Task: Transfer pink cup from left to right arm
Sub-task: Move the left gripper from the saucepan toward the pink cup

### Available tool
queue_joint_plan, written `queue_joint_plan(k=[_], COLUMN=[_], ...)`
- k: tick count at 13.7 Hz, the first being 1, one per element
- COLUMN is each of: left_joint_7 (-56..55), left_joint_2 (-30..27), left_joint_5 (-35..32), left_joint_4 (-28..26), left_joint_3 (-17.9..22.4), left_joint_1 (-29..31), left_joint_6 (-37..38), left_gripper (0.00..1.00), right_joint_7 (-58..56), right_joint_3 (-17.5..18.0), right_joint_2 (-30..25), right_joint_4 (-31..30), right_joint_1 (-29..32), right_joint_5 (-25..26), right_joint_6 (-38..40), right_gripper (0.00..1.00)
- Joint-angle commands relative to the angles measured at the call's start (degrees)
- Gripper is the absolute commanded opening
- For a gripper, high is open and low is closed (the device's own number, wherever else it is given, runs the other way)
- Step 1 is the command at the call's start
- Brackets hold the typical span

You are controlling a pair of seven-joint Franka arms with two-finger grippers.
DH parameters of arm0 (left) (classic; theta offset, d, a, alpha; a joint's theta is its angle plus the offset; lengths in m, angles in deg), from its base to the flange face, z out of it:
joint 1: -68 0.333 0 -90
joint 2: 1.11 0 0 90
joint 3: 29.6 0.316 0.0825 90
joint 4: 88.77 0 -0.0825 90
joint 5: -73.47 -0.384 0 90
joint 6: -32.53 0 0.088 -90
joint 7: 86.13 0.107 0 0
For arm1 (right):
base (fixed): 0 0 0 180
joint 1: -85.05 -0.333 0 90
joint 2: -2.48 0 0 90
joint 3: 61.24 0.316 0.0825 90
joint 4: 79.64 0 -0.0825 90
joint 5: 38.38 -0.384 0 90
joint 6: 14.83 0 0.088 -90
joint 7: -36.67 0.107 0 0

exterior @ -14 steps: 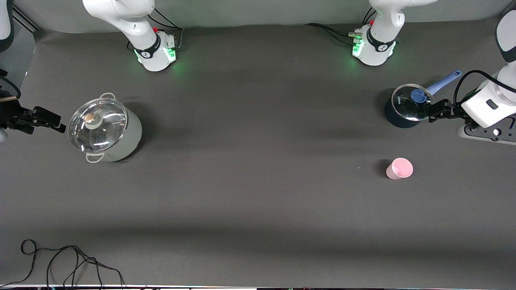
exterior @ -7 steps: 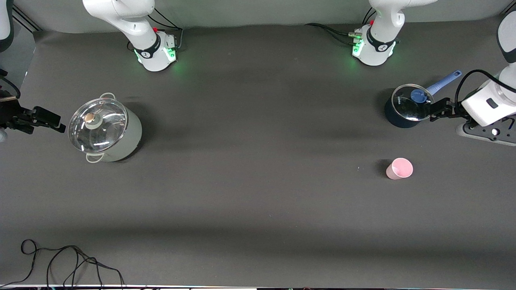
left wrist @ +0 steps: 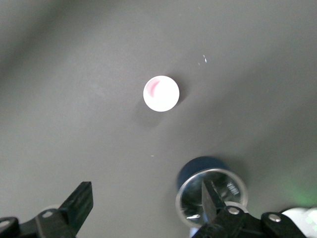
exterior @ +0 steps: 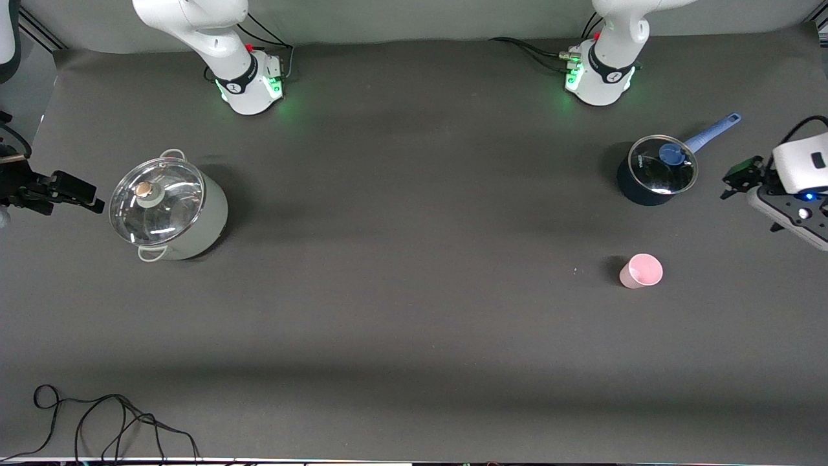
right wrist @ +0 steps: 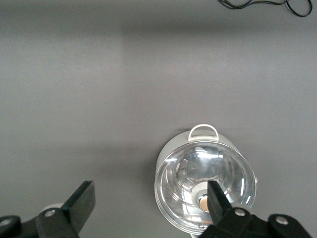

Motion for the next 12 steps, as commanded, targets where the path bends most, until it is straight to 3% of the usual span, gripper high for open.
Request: queue_joint_plan(k=[1, 5, 9, 12], left_joint_7=[14.20, 28.18, 46.63, 60.34], left_joint_2=[4.00, 8.04, 15.69, 22.36], left_joint_5=[0.86, 8.22, 21.65, 32.99], left_joint_4=[3.31, 3.41, 3.41, 3.41], left_joint_3=[-0.39, -0.39, -0.39, -0.39], left_joint_1=[2.41, 7.58, 12.95, 17.17], left_joint_6=[-1.67, -5.27, -10.19, -9.33], left_gripper=[0.99, 1.00, 1.00, 1.00], right_joint_7=[-0.84, -0.67, -0.58, -0.58], right_joint_3=[-0.30, -0.30, -0.30, -0.30], right_joint_2=[-0.59, -0.59, -0.59, -0.59], right_joint_4=[0.42, 0.42, 0.42, 0.42], right_joint_1=[-0.31, -0.31, -0.31, -0.31], right_joint_5=[0.49, 0.58, 0.49, 0.49], right_joint_6=[0.69, 0.78, 0.78, 0.69], right_gripper=[1.00, 1.00, 1.00, 1.00])
